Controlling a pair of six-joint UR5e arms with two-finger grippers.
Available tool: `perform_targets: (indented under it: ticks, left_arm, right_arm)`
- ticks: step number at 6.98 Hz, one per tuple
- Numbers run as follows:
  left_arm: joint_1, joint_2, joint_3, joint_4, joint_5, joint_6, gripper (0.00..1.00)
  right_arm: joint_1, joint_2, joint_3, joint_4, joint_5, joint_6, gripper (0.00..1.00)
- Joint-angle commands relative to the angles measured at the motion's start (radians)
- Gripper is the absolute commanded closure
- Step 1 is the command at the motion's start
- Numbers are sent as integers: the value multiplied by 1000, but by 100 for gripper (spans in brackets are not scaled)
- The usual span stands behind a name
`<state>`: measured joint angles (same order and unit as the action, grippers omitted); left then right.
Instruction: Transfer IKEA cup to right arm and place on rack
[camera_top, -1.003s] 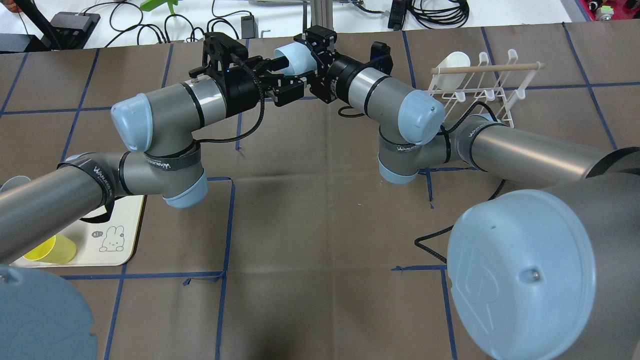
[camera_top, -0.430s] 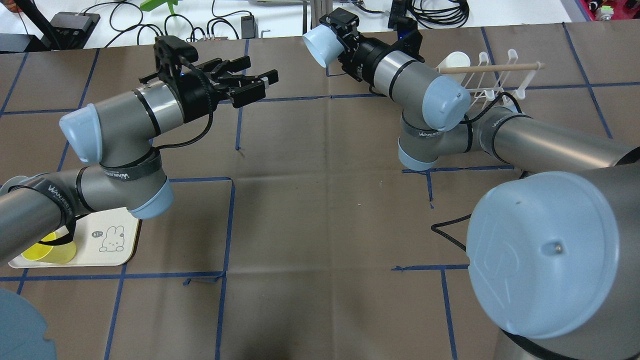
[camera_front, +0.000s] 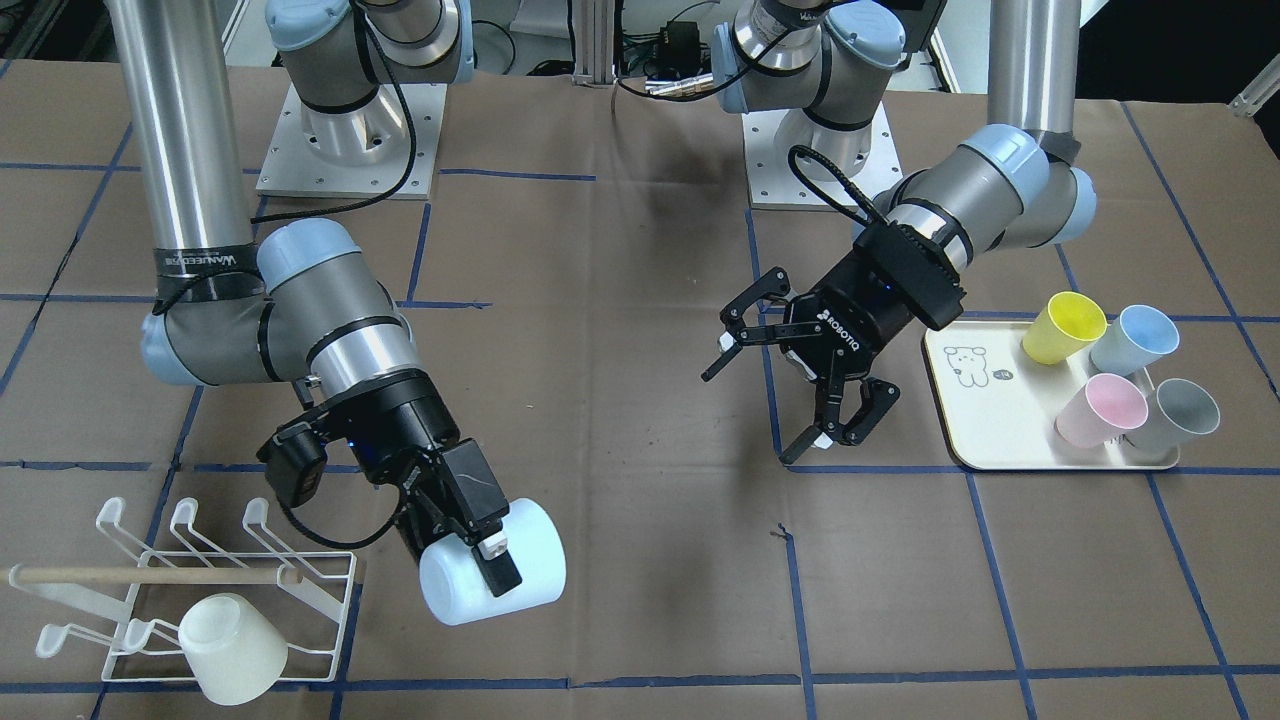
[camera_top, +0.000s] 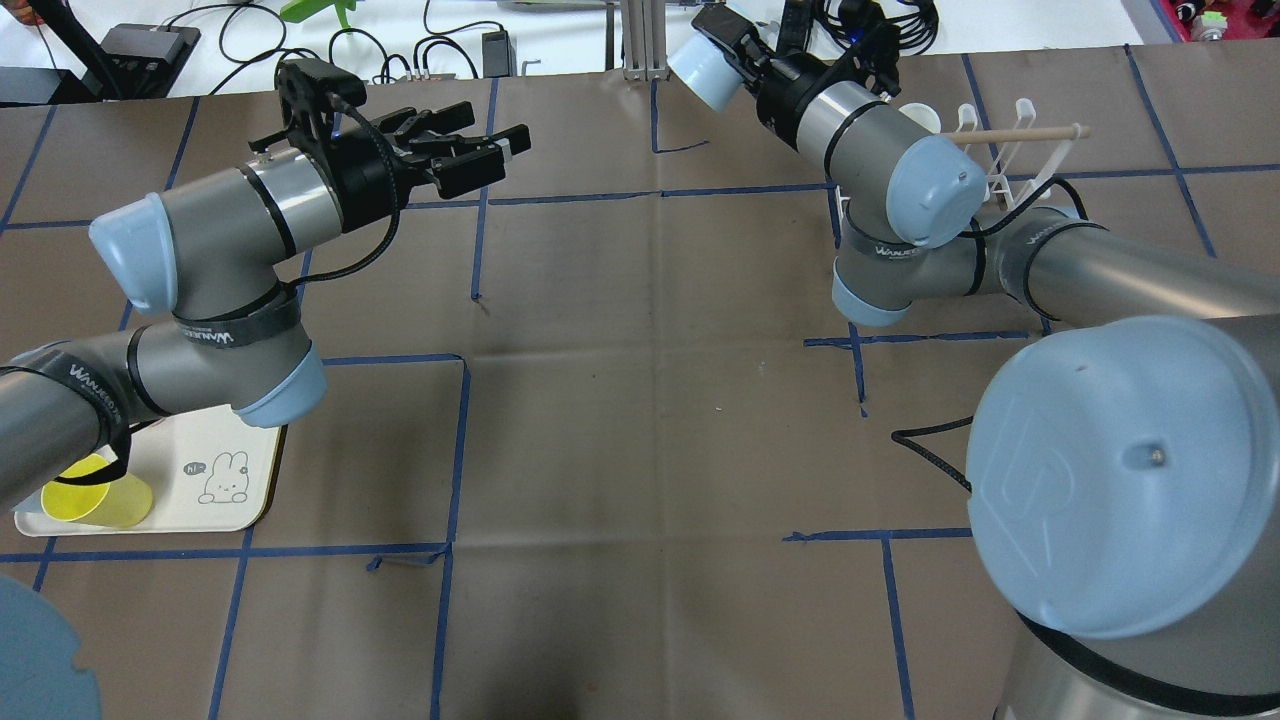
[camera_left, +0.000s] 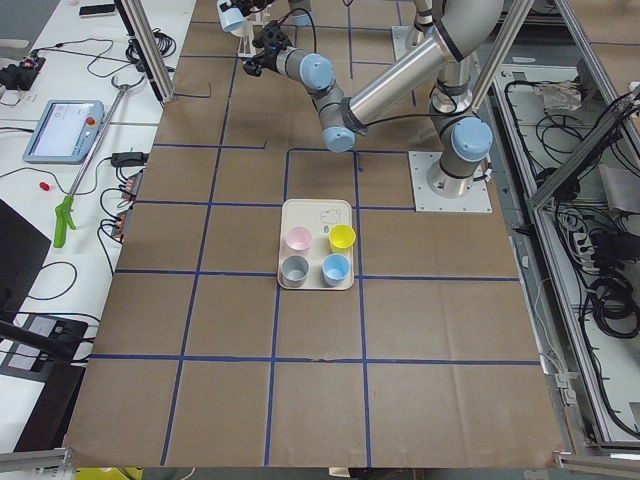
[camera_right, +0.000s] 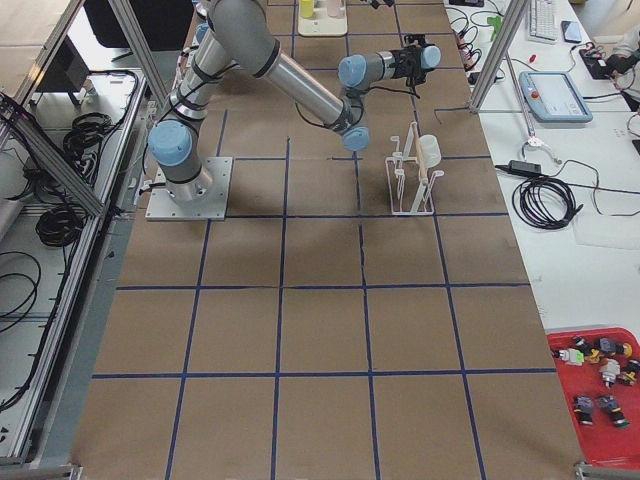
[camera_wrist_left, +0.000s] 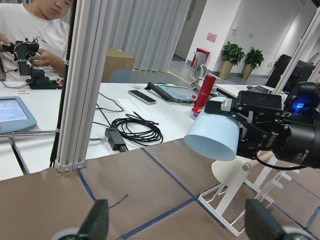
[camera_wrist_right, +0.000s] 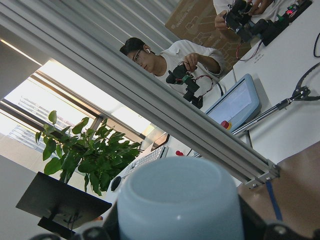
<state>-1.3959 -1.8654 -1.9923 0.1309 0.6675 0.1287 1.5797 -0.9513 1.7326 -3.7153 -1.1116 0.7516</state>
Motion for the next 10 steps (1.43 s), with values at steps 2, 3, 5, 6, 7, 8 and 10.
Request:
perform_targets:
  ticks: [2, 3, 5, 6, 7, 8, 10]
  left_arm:
    - [-14, 5, 174, -419, 287, -1, 3]
    - [-32, 27, 220, -618, 449, -1, 3]
    - [-63, 101, 359, -1148, 713, -12, 3]
    - [-64, 106, 424, -1345, 771, -39, 3]
    - [-66, 109, 481, -1507, 784, -59, 3]
    - [-90, 109, 553, -1660, 850, -101, 3]
    - [-149, 138, 645, -1851, 945, -121, 1]
  right_arm:
    - [-142, -24, 4, -6, 5, -463, 77]
    - [-200, -43, 8, 0, 12, -598, 77]
    - [-295, -43, 15, 3, 13, -743, 77]
    - [-325, -41, 19, 2, 4, -794, 77]
    - [-332, -41, 40, 2, -16, -829, 77]
    - [-334, -41, 60, -1, -128, -860, 77]
    - [-340, -38, 88, 0, -188, -853, 78]
